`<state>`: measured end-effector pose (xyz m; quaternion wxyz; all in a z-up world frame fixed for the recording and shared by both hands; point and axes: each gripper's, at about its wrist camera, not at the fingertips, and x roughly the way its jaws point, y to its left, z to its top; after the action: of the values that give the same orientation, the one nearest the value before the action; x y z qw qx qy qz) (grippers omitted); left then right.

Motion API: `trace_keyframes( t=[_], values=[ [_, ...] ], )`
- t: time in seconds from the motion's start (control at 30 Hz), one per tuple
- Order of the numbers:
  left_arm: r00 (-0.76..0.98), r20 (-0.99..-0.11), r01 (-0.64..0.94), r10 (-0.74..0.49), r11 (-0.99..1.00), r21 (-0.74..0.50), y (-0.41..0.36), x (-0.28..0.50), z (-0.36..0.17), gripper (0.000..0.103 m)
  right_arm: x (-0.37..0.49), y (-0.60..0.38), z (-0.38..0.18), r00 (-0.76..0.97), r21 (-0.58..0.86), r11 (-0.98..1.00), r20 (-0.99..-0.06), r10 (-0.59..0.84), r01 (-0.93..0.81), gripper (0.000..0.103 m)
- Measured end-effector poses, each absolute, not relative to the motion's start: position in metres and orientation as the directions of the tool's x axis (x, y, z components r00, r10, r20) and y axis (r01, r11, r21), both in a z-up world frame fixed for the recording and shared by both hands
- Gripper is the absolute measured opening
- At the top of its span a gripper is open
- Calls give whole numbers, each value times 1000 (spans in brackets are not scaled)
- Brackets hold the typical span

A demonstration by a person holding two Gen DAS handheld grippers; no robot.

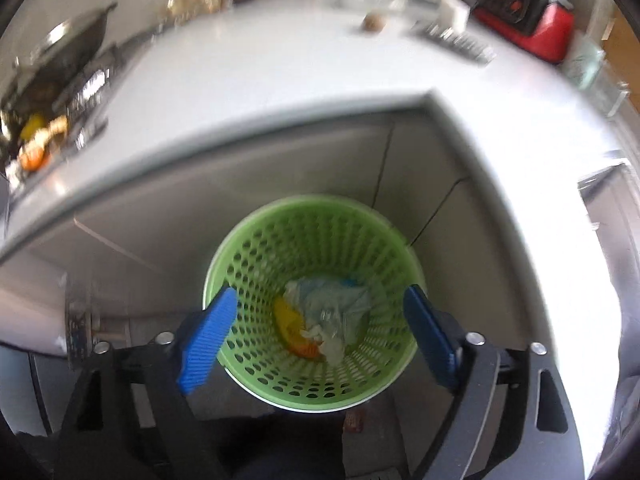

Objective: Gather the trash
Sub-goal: 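Drop the red wrapper and tissue into the green basket, opening both tools, then grasp the walnut with the left tool while the right tool grasps the foil blister pack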

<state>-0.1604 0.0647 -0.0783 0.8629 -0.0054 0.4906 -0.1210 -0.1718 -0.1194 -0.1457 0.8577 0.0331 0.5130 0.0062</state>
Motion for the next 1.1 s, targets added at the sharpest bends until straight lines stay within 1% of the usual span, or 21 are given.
trace_keyframes(
  t=[0.03,0.07,0.17,0.37,0.67,1.0,1.1],
  values=[
    [491,-844,208,-217,970,-129,65,-161,-77,91,-177,-124,-134,496,68,997,-867,41,36,98],
    [493,-842,212,-222,968,-131,64,-160,-76,91,-182,-128,-120,523,71,996,-852,34,51,100],
    [496,-836,225,-237,964,-140,64,-160,-71,93,-194,-135,-91,568,68,994,-823,10,81,101],
    [505,-822,260,-265,954,-148,59,-159,-63,94,-202,-147,-65,613,77,988,-790,-21,132,101],
    [507,-816,280,-278,948,-150,42,-147,-56,95,-198,-162,-60,616,79,984,-787,-35,158,101],
    [519,-814,242,-259,959,-151,4,-103,-52,95,-143,-208,-58,629,92,988,-778,-4,121,101],
    [516,-816,223,-263,960,-168,-12,-85,-52,95,-120,-228,-61,625,107,988,-780,12,115,101]
  ],
)
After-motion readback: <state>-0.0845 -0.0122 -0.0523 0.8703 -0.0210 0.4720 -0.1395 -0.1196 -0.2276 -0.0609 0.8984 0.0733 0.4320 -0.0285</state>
